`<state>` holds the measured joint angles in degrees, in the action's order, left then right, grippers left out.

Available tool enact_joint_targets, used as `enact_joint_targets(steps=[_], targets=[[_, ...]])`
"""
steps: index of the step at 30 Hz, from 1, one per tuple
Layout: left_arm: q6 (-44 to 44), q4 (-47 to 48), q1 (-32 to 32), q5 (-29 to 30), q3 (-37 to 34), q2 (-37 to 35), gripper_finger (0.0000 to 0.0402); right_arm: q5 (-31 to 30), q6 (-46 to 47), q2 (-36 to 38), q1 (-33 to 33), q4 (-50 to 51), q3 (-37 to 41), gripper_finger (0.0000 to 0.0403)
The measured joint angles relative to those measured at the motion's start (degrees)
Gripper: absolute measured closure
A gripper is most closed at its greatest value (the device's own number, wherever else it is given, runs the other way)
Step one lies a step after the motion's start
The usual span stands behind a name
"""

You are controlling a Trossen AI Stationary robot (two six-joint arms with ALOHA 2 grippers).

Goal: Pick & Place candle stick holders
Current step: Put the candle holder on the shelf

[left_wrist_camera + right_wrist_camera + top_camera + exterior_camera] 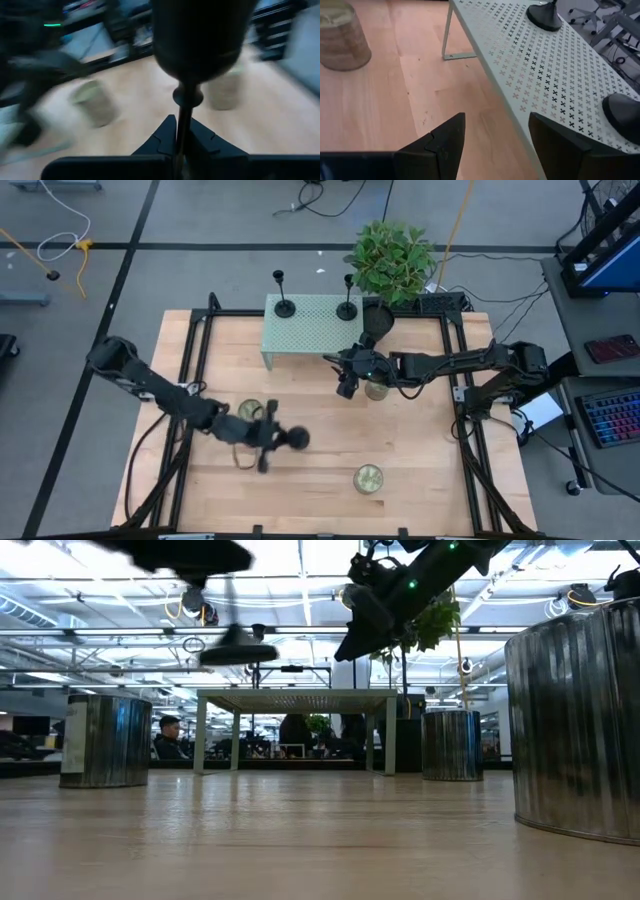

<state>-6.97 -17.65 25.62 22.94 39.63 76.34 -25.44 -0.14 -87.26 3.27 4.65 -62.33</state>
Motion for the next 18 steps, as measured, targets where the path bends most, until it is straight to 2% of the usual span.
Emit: enact_joint_targets(steps=[3, 5, 9, 12, 18], targets=[[4.46, 10.16, -4.82, 3.90, 7.00, 0.00, 0.0390, -0.03, -0.34, 0.69, 0.00, 3.42, 0.00, 0.0188], [7.23, 13.16, -8.05, 4.66, 10.36, 0.00, 0.0388, -1.00, 0.27, 1.98, 0.00, 7.92, 0.04, 0.0188], [4.00, 13.38, -14.97, 3.95, 14.75, 0.00, 0.0383, -7.22, 5.55, 4.85, 0.00, 19.23, 0.11, 0.0188], [3.07, 12.81, -21.51, 1.48, 17.61, 1.13, 0.0390, -9.38, 10.53, 7.12, 0.04, 23.74, 0.63, 0.0188], [5.54, 7.86, -34.28, -5.20, 19.45, 4.63, 0.0386, -8.99, 11.76, 11.10, 0.00, 18.17, 7.04, 0.0188]])
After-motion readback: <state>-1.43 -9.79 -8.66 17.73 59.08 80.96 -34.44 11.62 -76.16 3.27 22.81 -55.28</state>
